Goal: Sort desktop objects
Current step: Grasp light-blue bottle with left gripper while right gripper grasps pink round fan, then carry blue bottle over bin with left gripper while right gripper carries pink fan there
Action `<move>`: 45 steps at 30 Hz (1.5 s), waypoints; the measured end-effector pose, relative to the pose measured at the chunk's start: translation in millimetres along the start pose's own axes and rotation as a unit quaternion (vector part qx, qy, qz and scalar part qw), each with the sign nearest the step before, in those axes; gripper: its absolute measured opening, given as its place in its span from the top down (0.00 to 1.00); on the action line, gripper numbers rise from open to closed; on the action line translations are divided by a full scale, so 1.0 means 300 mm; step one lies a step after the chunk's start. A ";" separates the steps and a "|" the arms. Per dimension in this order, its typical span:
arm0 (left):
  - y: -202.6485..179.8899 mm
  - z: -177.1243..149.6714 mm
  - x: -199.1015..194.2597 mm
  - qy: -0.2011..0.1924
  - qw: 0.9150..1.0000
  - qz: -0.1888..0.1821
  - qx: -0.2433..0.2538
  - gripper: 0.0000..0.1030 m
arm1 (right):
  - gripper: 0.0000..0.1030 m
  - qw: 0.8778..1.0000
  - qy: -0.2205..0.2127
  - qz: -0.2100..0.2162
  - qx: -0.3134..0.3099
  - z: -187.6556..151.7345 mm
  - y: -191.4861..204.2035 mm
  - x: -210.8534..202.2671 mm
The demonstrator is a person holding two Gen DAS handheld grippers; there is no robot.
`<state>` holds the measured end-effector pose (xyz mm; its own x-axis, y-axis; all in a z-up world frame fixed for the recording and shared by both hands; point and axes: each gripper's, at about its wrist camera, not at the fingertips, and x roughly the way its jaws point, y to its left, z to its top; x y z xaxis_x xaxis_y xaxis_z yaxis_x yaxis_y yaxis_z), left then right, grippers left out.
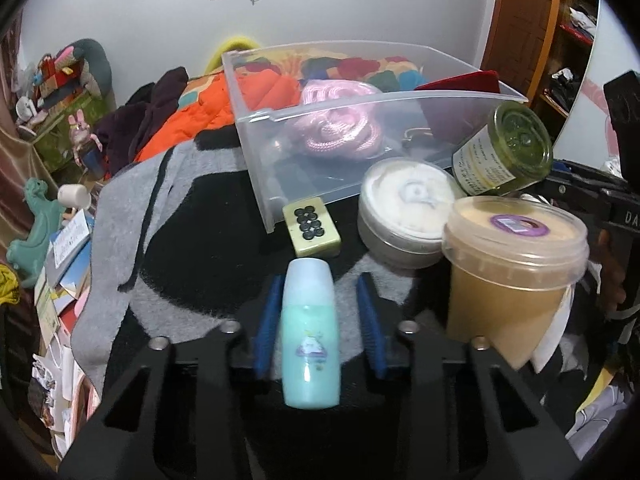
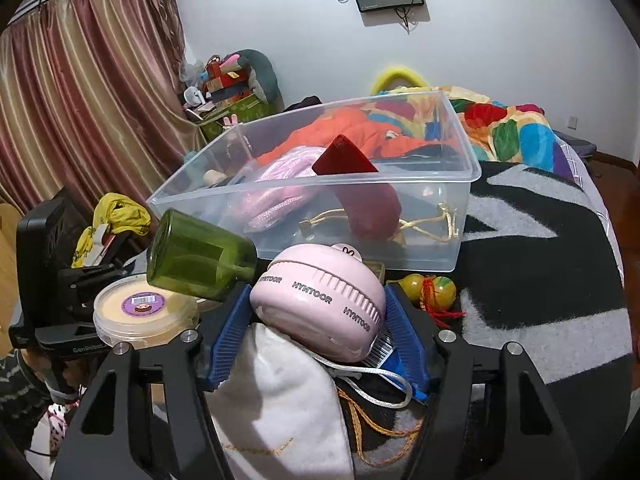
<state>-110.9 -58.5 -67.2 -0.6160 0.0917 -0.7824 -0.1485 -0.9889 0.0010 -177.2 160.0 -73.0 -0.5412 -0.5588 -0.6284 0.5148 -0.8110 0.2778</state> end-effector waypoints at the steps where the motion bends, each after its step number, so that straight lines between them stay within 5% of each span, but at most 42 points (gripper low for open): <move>1: -0.008 -0.001 -0.006 -0.005 1.000 0.006 0.004 0.72 | 0.39 1.000 -0.002 0.000 -0.001 -0.001 0.002 -0.004; 21: 0.049 0.029 -0.129 -0.047 0.998 -0.001 -0.041 0.77 | 0.39 0.999 -0.042 -0.017 -0.009 0.029 -0.039 -0.141; 45: 0.005 0.252 -0.168 -0.104 0.993 -0.041 -0.036 0.77 | 0.39 0.994 -0.109 -0.014 -0.024 0.202 -0.035 -0.187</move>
<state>-138.5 -55.7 19.3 -0.7521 0.1870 -0.6320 -0.1541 -0.9822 -0.1072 -192.6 189.2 3.4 -0.6846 -0.5641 -0.4616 0.5251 -0.8209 0.2245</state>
